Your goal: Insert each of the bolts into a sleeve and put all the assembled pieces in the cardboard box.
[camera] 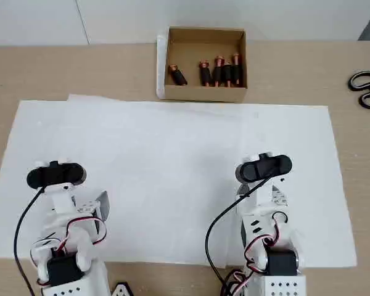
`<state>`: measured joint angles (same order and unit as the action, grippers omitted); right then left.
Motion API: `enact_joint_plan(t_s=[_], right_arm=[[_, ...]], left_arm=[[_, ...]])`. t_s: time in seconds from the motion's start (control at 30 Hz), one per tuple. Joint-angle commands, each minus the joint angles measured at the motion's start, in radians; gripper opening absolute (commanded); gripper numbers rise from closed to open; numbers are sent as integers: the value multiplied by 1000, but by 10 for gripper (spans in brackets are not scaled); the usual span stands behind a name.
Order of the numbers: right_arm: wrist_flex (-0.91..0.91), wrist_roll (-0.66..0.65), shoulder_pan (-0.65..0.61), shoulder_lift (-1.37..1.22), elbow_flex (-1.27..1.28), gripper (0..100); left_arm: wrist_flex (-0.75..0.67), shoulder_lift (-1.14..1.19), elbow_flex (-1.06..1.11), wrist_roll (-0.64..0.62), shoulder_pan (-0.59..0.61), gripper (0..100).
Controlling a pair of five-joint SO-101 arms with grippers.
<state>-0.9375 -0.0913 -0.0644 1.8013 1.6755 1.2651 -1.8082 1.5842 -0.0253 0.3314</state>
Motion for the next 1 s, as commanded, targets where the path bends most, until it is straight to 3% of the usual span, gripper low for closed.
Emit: enact_joint_plan(t_s=[0.0, 0.97], right_arm=[[21, -3, 5, 12, 8, 117], [21, -3, 5, 12, 8, 117]], left_arm=[[-20, -11, -5, -6, 5, 254], [-20, -11, -5, -6, 5, 254]])
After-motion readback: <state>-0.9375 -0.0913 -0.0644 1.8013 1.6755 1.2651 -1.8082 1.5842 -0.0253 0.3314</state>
